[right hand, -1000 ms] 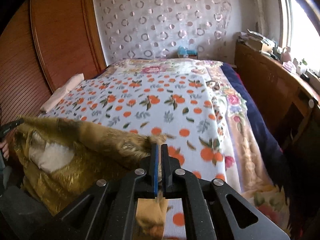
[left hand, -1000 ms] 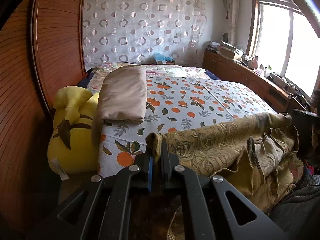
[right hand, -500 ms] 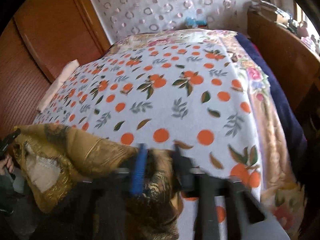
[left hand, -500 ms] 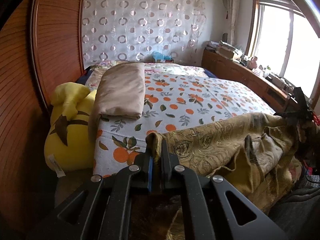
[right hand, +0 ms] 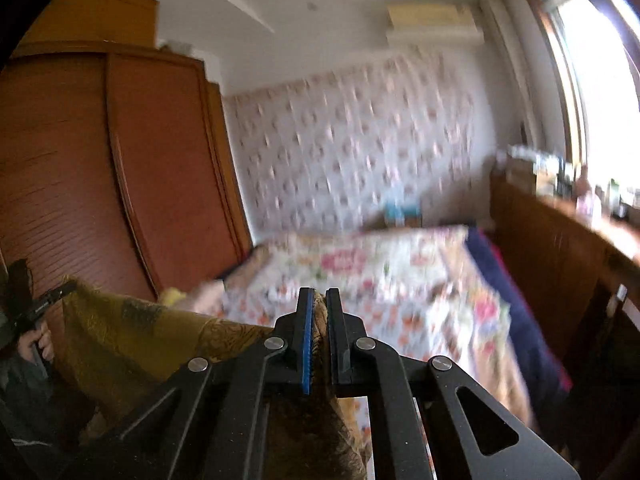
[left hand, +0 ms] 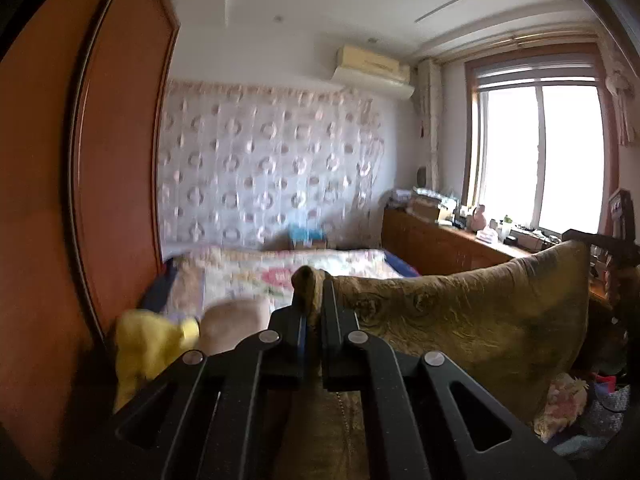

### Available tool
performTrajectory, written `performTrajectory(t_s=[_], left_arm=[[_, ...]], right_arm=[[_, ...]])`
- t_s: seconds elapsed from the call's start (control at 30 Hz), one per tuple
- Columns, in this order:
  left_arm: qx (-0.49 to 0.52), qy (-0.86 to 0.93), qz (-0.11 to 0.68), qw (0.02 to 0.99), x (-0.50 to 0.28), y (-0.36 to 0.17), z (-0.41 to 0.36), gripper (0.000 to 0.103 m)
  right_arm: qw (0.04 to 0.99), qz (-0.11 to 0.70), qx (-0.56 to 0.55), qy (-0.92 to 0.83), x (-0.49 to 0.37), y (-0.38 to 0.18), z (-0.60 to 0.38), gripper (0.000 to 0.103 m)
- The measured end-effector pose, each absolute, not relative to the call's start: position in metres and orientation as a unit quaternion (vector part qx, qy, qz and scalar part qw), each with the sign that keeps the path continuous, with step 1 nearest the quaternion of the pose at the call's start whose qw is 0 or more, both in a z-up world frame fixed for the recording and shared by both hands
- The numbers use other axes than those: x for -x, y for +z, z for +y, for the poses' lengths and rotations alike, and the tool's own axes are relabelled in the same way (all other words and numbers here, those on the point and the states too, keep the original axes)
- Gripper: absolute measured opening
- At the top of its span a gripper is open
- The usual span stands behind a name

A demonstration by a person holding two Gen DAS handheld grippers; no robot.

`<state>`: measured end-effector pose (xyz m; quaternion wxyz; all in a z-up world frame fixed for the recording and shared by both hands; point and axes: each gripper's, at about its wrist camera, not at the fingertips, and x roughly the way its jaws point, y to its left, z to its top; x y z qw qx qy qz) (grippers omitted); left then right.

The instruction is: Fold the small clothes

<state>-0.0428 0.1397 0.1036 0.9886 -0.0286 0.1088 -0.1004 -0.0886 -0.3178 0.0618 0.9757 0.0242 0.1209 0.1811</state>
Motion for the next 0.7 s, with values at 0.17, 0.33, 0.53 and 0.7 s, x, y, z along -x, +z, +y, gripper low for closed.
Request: performTrajectory(t_s=[0.17,0.33,0.53,0.7], left_arm=[[0.021,-0.094,0.099,0.99,0.002,0.126,0.14,0.006],[0.012,-0.067,0.146,0.987,-0.069,0.094,0.142,0.006],[0.011,-0.044,0.234,0.971,-0.137,0.018,0.146,0.006],[0.011,-0.03,0.281,0.959,-0.139,-0.035,0.147,0.006]], right_arm=[[0.982,0.101,0.005,0.158,0.076,0.089,-0.309,0.006],[0.979,0.151,0.024,0.137,0.01,0.057,-0.278,0.006],[0.959,0.258,0.021,0.117,-0.082,-0.02,-0.242,0.006],[0.952,0.294,-0.076,0.034,-0.108,-0.071,-0.286,0.001]])
